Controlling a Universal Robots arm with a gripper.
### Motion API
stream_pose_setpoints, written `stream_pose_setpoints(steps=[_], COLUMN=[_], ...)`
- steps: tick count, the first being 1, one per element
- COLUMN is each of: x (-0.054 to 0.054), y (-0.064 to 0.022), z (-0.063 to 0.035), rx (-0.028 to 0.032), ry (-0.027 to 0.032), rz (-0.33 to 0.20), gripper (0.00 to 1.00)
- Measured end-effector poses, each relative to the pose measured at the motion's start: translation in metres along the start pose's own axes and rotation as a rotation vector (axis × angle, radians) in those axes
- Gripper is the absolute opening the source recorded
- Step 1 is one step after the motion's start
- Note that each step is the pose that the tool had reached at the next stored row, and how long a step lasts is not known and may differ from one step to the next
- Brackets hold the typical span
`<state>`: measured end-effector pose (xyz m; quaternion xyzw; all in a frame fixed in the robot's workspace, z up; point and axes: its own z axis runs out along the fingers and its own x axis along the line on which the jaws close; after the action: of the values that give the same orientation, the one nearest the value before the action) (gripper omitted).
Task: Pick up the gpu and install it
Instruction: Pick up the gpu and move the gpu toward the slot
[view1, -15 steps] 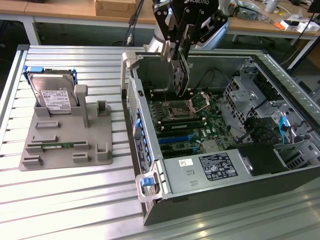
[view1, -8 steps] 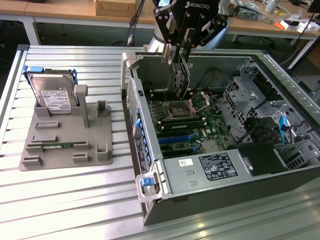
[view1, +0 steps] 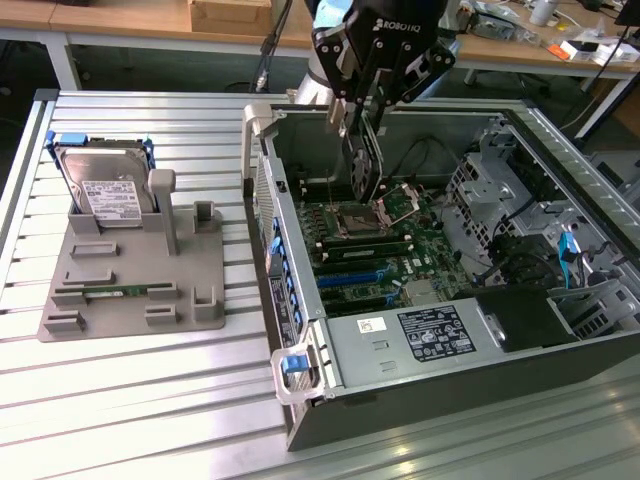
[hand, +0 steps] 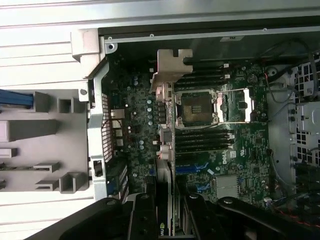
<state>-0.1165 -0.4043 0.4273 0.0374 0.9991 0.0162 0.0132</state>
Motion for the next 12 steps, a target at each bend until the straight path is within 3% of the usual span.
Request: stream_pose_setpoints(steps=[12], x=[-0.0083], y=[0.0002], z=[0.0107], rx=[0.0012], ry=[0.0], rz=[0.0], gripper=[0.26])
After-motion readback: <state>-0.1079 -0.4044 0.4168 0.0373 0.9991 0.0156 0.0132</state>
